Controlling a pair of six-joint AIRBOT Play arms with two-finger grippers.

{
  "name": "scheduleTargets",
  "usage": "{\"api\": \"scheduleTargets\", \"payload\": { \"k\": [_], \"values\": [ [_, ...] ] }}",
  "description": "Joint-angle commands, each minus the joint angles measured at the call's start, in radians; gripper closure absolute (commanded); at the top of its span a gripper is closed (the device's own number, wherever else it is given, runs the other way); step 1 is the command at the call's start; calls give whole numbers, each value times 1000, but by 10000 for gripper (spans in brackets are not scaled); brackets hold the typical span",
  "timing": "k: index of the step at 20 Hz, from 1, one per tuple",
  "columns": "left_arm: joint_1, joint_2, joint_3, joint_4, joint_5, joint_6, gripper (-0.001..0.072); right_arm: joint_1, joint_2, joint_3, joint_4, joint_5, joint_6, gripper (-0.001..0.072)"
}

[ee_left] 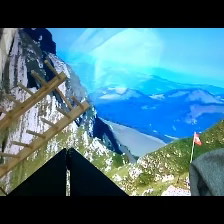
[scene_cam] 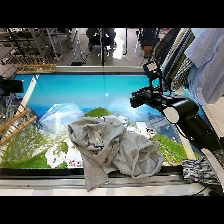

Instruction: Fold the clothes and pants, and hang the long-sleeved shirts on hangers.

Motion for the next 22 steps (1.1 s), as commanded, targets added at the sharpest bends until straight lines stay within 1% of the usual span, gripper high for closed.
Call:
{"api": "scheduleTargets", "payload": {
  "k": [1,13,14,16,19,20,21,22],
  "values": [
    [1,1,0,0,0,0,684,1,0,0,0,0,0,363],
    [1,1,0,0,1,-2,684,1,0,0,0,0,0,363],
    [1,-1,0,0,26,-12,684,1,0,0,0,0,0,363],
    [1,-4,0,0,71,-12,684,1,-1,0,2,-40,0,364],
    [1,-7,0,0,73,-12,684,1,-2,0,3,-120,0,363],
    [1,-8,0,0,95,-12,684,1,-2,0,3,-133,0,363],
    [1,-10,0,0,127,-11,684,1,-2,0,19,-142,8,363],
    [1,-14,0,0,134,-11,683,1,2,0,71,-138,26,364]
  ]
}}
